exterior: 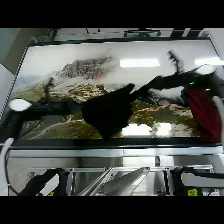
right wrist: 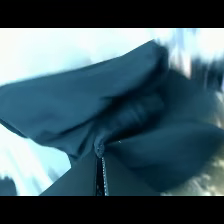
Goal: Fold the shirts.
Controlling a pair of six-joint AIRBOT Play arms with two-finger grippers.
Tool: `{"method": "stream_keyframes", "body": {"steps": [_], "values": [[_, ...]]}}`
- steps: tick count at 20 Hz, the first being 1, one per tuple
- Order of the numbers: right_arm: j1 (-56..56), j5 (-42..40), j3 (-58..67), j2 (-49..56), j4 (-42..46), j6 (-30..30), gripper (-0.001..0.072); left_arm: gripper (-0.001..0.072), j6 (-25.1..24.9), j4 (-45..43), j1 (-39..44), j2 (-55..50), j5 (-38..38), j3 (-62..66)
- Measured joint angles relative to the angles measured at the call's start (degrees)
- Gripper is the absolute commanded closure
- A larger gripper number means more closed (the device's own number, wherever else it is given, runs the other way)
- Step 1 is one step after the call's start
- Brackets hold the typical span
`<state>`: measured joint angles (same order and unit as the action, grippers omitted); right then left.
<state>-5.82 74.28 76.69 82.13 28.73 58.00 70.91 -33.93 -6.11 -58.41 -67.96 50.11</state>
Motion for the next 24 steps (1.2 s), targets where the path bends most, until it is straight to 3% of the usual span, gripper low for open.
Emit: {"method": "stream_keyframes", "body": {"steps": [4,8,12,14,18,24], "values": [[-7.69,1.29,3.06,-16.04,-6.60,-0.90,0.0700,0.0682,-1.18,8.79,-11.50,8.81,-4.28,11.39],[-10.82,0.31,4.04,-30.91,-12.26,-5.27,0.0699,0.0682,-2.32,15.37,-15.80,13.92,-6.40,23.02],[-11.63,-4.98,4.15,-39.58,-1.66,-5.11,0.0699,0.0682,-1.90,10.64,-16.59,15.04,-7.50,29.20],[-11.78,-5.84,3.08,-39.82,6.08,-2.62,0.0699,0.0682,-1.49,7.80,-16.74,13.94,-9.07,28.04],[-11.85,-6.51,-2.82,-35.15,12.98,-0.46,0.0699,0.0681,-3.56,4.94,-16.81,9.09,-11.50,19.63],[-9.03,-6.93,-14.47,-22.58,9.75,-3.76,0.0698,0.0682,-10.75,4.11,-10.03,-2.99,-12.57,3.80]]}}
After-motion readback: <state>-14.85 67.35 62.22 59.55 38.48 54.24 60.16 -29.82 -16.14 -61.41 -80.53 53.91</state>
